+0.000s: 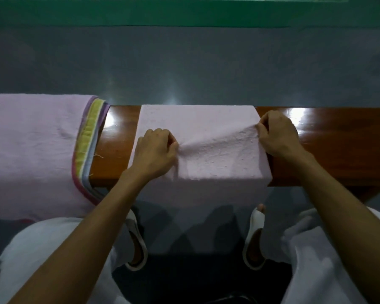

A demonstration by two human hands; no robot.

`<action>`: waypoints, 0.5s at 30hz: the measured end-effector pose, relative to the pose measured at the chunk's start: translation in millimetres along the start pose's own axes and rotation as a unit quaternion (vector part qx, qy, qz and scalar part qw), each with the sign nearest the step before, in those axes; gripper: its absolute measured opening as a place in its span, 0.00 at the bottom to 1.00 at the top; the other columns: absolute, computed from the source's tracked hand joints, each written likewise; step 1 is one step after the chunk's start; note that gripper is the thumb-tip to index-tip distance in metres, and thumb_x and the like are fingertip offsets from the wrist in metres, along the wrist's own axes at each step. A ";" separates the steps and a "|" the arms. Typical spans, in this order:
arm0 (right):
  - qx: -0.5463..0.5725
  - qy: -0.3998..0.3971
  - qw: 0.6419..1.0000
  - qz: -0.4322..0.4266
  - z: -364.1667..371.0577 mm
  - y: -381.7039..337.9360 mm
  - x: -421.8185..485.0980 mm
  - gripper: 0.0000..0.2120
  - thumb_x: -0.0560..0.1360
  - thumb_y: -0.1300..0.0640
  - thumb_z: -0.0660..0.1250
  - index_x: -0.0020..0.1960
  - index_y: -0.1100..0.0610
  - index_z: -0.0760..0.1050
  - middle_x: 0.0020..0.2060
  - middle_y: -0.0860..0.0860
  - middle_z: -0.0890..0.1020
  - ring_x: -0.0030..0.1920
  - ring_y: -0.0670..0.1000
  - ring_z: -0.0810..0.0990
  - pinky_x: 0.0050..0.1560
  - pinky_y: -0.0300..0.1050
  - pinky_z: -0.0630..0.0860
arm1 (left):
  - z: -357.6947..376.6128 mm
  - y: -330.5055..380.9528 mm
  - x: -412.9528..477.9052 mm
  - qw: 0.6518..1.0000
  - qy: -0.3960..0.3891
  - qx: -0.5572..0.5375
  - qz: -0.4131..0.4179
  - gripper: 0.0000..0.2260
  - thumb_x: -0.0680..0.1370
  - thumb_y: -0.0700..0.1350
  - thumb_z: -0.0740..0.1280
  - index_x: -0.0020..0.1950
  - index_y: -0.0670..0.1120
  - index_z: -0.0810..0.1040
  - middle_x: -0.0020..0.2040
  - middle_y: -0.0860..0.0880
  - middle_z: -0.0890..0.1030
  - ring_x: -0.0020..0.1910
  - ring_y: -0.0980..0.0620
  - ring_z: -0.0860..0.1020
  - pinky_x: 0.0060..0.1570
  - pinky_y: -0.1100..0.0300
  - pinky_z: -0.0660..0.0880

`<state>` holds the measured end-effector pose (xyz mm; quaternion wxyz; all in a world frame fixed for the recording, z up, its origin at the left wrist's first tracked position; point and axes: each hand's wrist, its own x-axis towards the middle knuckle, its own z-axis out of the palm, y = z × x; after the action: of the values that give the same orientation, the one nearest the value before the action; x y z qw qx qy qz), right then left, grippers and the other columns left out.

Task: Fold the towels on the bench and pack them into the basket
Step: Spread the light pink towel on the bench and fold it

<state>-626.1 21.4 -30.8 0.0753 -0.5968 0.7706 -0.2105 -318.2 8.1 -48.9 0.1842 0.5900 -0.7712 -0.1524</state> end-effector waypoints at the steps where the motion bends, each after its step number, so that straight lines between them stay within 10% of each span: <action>1: 0.000 -0.006 1.000 0.006 -1.9 2.4 0.1 0.05 0.83 0.57 0.65 0.50 0.57 0.71 0.48 0.53 0.75 0.46 0.53 0.73 0.46 0.45 0.66 | -0.6 -1.5 -0.2 1.000 -0.001 -0.008 -0.002 0.07 0.84 0.48 0.65 0.52 0.47 0.81 0.51 0.48 0.82 0.50 0.50 0.76 0.54 0.47 0.79; 7: 0.027 -0.038 0.997 0.058 -1.2 13.6 -4.6 0.05 0.81 0.56 0.68 0.52 0.56 0.73 0.49 0.53 0.79 0.48 0.53 0.77 0.42 0.42 0.70 | -16.5 -16.7 0.2 0.995 0.078 -0.012 -0.059 0.04 0.82 0.46 0.69 0.54 0.47 0.81 0.51 0.50 0.80 0.47 0.55 0.76 0.45 0.66 0.69; 15: 0.025 -0.029 0.994 0.104 5.2 21.1 -7.0 0.11 0.78 0.49 0.71 0.51 0.56 0.80 0.45 0.52 0.81 0.45 0.53 0.79 0.44 0.45 0.73 | -14.8 -45.0 0.9 0.978 0.131 0.006 -0.162 0.12 0.80 0.54 0.71 0.53 0.46 0.78 0.50 0.45 0.80 0.48 0.46 0.80 0.50 0.52 0.79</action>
<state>-641.0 31.1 -45.1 0.1343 -0.5174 0.8203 -0.2033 -273.2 -4.6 -56.1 0.2531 0.7233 -0.6352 -0.0967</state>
